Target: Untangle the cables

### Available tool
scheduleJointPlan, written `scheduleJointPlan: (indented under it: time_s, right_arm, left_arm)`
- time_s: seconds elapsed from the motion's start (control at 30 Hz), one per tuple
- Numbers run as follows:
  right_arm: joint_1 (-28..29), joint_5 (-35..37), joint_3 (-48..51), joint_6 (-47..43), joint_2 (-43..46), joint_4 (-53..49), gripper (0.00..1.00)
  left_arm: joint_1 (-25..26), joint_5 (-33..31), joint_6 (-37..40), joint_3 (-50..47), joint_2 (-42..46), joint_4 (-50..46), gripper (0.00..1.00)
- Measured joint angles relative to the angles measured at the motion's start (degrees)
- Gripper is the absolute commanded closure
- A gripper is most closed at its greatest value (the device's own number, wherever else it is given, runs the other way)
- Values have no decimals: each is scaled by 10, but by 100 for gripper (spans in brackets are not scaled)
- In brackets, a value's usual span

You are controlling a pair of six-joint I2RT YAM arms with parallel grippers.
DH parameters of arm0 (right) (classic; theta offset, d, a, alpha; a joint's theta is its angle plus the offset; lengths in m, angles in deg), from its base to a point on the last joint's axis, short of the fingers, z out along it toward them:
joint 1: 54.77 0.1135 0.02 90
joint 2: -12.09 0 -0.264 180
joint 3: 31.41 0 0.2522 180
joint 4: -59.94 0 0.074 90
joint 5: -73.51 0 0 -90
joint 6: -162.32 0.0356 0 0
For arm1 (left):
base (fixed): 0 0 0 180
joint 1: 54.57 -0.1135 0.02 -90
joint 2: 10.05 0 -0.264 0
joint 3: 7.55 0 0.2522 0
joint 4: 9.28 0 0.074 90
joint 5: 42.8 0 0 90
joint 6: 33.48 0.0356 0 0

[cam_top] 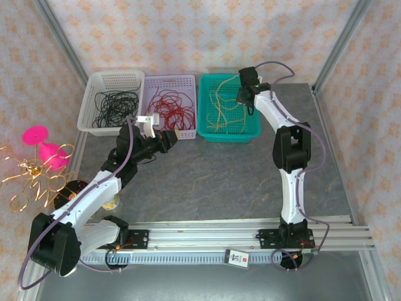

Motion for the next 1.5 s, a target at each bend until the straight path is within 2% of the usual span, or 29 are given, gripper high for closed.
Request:
scheduleJointPlan:
  time_s: [0.47, 0.57, 0.67, 1.1, 1.23, 1.37, 1.5]
  right_arm:
    - [14, -13, -5, 15, -99, 0, 100]
    - [13, -15, -19, 16, -103, 0, 83]
    - [13, -16, -29, 16, -104, -2, 74]
    - [14, -17, -38, 15, -99, -21, 68]
    - [14, -14, -32, 13, -68, -26, 65]
    - [14, -7, 6, 10, 7, -21, 64]
    - [14, 0, 134, 8, 151, 28, 63]
  left_arm:
    - [0, 0, 7, -11, 0, 0, 80]
    - [0, 0, 9, -14, 0, 0, 80]
    - [0, -1, 9, -16, -1, 0, 80]
    - [0, -2, 8, -16, -1, 0, 80]
    - [0, -2, 8, -16, -1, 0, 79]
    - [0, -2, 8, -18, -1, 0, 79]
    - [0, -2, 8, -20, -1, 1, 79]
